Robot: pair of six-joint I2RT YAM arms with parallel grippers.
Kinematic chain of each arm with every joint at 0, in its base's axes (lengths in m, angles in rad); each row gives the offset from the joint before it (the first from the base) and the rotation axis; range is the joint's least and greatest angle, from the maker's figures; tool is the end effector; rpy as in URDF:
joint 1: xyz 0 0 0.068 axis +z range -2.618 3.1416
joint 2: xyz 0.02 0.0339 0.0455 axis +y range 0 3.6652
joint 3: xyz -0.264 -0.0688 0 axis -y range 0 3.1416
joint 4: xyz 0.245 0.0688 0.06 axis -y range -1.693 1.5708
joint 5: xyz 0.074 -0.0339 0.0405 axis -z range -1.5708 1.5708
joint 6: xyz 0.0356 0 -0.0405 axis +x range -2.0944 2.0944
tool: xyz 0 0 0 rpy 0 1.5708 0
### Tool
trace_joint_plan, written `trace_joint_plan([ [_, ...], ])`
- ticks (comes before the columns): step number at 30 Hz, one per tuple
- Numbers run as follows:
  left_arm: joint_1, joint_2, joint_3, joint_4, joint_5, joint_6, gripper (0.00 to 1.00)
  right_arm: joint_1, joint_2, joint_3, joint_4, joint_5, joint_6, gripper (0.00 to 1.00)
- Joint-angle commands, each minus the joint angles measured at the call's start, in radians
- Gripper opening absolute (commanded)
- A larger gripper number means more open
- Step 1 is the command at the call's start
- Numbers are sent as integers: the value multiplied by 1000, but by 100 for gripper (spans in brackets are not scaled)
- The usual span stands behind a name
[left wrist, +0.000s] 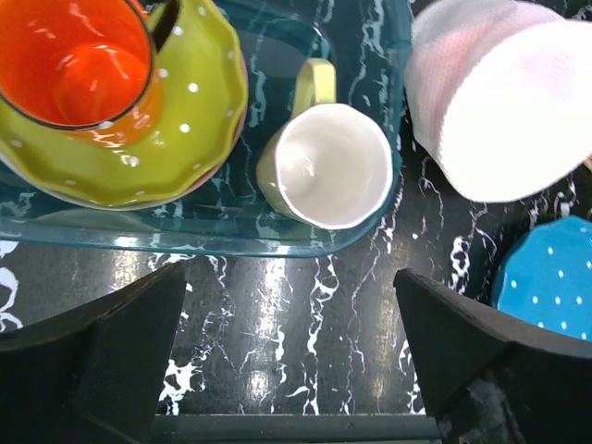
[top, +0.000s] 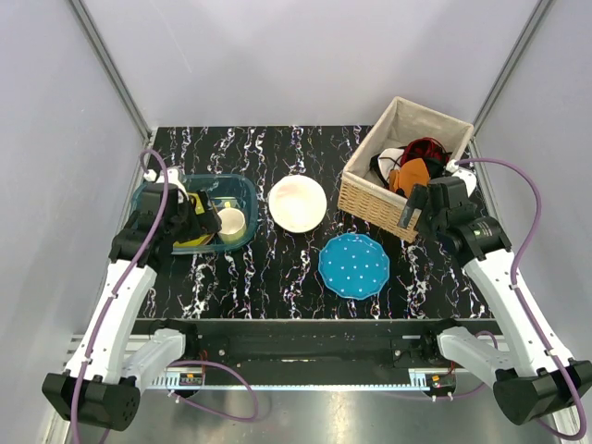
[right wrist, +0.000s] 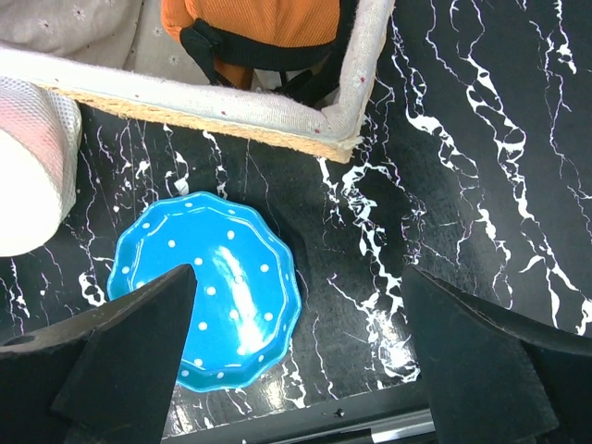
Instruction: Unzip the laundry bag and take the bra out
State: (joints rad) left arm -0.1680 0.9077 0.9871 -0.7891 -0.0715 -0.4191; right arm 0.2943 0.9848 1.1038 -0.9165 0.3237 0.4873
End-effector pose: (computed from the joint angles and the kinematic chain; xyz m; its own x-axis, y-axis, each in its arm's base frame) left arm 0.1779 -0.0276 0.3294 -0.6330 -0.3043 -0.7118 -0.1579 0.9509 -0.2662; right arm 0.1807 0.0429 0.3450 -0.6343 0.2716 -0.7238 0.2656 0.9558 0.1259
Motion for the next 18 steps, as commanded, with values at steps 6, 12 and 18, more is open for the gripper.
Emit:
trace_joint_plan([
  [6,-131,134,146,-10,25,23,99,2,-52,-48,90,-80,-38,100],
  [12,-425,339,295,-10,-201,-50,99,0,-110,-71,151,-219,-85,100],
  [18,-564,540,421,13,-347,-50,99,0,-132,-68,139,-169,-107,100],
])
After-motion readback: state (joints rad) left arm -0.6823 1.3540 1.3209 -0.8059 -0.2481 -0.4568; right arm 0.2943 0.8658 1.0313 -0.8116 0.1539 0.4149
